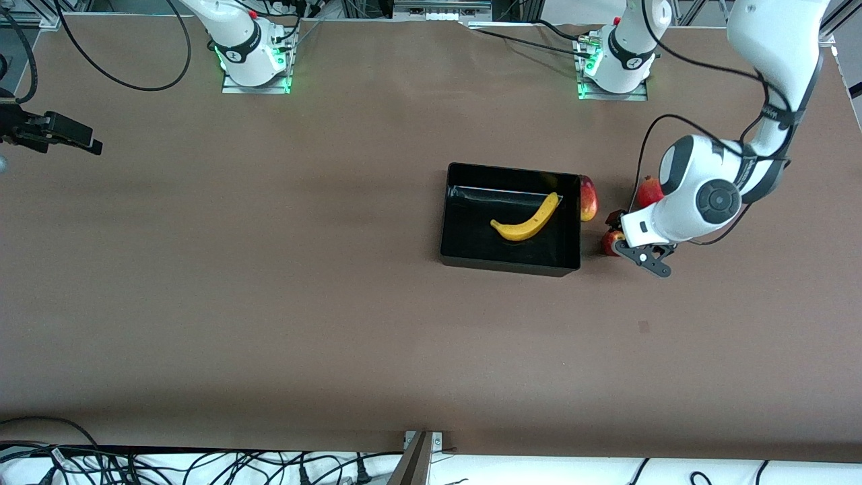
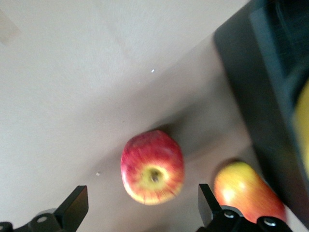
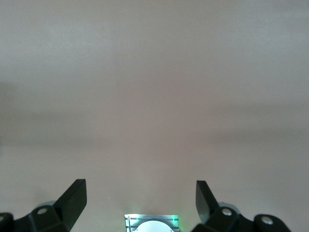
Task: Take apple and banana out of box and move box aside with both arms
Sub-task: 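Lower the apple onto the table beside the tray and open the left gripper, then move the left gripper back into the tray above the banana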
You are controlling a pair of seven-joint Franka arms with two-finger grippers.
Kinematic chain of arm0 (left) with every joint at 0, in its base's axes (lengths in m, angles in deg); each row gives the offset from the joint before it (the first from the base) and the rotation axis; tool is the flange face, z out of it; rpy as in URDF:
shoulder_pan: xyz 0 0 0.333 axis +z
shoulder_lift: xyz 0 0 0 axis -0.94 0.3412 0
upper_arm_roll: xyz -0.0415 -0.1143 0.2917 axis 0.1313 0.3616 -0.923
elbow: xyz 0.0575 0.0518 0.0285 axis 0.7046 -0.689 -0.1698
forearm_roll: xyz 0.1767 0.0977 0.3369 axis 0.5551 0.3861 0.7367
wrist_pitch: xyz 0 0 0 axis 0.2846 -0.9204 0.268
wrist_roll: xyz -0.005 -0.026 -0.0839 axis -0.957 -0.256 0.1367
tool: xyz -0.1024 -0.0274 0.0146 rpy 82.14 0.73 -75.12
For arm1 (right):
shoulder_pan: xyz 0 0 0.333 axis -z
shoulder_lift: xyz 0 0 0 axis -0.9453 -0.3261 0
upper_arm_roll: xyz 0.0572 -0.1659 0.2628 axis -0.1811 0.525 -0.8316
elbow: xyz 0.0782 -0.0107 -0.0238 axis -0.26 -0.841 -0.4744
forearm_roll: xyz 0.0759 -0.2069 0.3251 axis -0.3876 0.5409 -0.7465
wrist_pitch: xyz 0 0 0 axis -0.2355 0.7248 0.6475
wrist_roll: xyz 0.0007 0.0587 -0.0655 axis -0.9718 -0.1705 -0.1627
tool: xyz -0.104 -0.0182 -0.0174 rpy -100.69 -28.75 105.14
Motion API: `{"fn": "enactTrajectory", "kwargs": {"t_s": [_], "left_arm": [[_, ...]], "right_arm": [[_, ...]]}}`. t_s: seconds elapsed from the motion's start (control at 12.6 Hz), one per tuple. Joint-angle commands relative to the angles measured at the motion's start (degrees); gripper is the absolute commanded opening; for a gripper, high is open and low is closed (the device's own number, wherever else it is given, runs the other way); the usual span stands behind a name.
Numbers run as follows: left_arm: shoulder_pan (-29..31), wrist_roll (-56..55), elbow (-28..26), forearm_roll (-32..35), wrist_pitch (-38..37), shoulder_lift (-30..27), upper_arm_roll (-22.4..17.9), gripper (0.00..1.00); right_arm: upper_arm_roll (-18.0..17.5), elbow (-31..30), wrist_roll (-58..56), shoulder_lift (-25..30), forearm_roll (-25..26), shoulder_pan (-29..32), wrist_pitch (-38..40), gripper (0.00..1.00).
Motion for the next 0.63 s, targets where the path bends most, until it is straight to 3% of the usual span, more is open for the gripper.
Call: {"fn": "enactTrajectory", "kwargs": {"t_s": [0.0, 0.32, 0.55], "left_arm": [[-5.14, -0.99, -1.43, -2.65, -4.47, -8.18, 0.77, 1.0], [-11.91, -5.55, -2.13, -7.41, -4.22, -8.12, 3.23, 1.0], [-14.56, -6.01, -4.58, -7.41, 3.39, -3.91, 3.32, 1.0]], "right_arm": [[0.21, 0.93, -0.22, -0.22, -1.01, -0.23, 0.97, 1.0], [0.12, 0.93, -0.22, -0.22, -1.01, -0.23, 0.97, 1.0], [0.12, 0.93, -0.22, -0.22, -1.01, -0.23, 0.97, 1.0]]}}
